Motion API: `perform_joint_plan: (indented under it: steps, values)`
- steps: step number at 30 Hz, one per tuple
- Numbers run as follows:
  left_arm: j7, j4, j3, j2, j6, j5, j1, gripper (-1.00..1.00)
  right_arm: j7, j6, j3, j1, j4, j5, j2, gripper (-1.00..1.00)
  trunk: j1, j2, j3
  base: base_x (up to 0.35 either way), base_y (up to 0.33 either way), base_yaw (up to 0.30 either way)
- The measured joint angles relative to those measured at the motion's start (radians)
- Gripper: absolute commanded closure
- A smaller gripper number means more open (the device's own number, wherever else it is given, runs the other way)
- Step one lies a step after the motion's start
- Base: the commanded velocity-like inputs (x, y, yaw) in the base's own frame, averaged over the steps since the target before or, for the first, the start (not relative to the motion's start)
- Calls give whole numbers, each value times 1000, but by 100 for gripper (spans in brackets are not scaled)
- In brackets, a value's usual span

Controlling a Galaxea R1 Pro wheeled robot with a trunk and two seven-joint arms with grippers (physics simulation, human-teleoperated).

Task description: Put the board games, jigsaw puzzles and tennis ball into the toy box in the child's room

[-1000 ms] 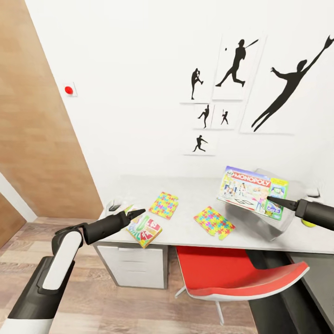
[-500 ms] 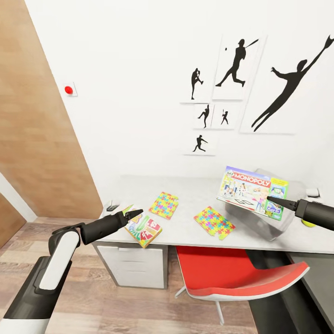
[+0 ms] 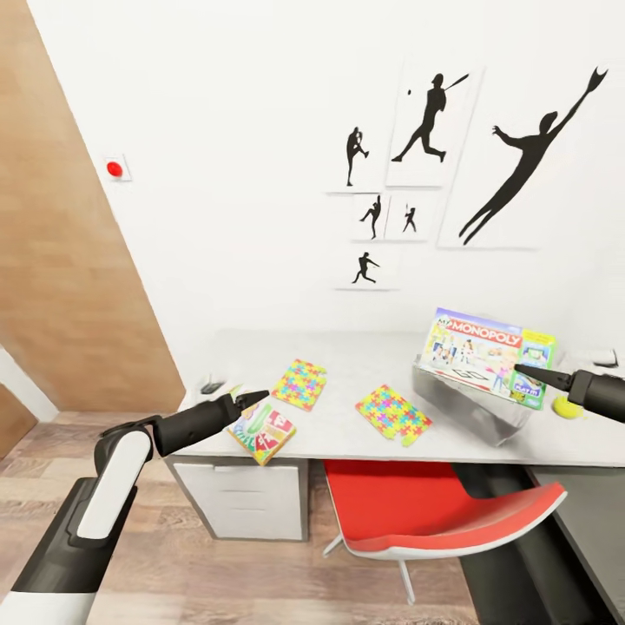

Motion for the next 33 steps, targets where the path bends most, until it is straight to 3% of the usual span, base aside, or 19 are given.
perform_joint_plan:
  steps: [12, 33]
  values:
    - [-14, 3, 19, -1, -1, 41, 0, -100, -6, 0, -12, 4, 0, -3, -13, 100, 0, 0, 0, 0, 0, -256]
    - [-15, 1, 19, -3, -3, 48, 3, -100, -7, 0, -7, 4, 1, -1, -6, 100, 0, 0, 0, 0, 0, -279]
